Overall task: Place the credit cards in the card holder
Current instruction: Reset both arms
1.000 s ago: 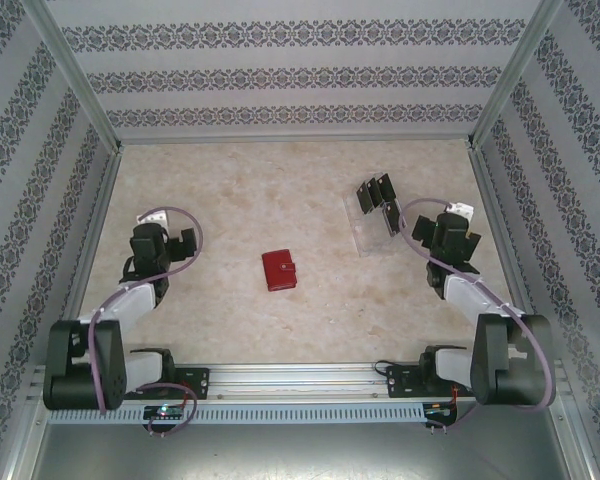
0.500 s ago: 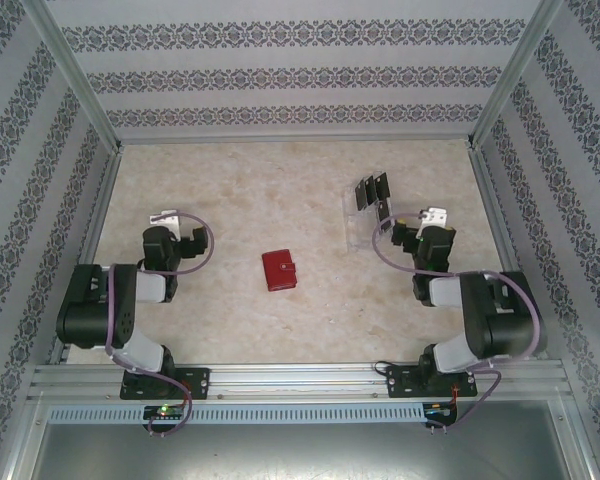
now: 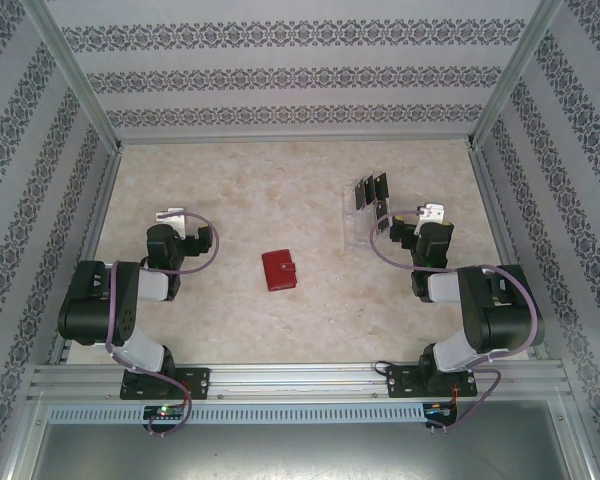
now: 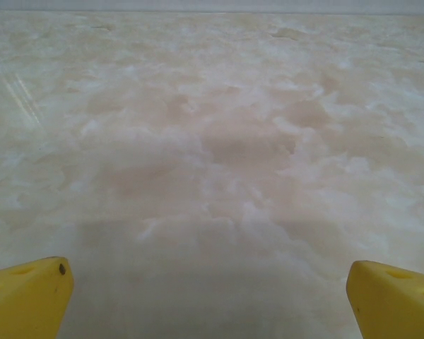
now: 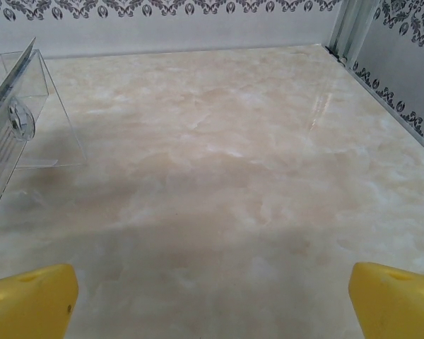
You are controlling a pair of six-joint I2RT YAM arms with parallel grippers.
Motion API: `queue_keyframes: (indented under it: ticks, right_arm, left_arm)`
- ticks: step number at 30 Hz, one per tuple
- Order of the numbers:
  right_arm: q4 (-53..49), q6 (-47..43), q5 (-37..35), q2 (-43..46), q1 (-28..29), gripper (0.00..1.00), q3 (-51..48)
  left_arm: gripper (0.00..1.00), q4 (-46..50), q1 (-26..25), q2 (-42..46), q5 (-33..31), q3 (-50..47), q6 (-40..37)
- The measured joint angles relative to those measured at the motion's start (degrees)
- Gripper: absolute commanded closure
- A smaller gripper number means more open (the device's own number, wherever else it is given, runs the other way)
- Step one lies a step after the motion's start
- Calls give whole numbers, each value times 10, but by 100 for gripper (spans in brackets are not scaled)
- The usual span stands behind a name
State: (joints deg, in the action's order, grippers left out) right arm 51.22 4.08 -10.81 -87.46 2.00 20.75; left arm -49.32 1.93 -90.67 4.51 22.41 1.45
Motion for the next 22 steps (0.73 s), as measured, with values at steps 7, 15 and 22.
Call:
queue_keyframes:
  ticks: [7, 15, 22]
  right_arm:
    - [0, -3, -1, 0, 0, 2, 0]
    - [0, -11, -1, 0, 2, 2, 0]
    - [-3, -11, 28, 0, -4, 2, 2]
  left_arm:
    - [0, 0, 0, 0, 0, 0, 0]
    - [0, 0, 0, 0, 0, 0, 0]
    - [0, 0, 0, 0, 0, 0, 0]
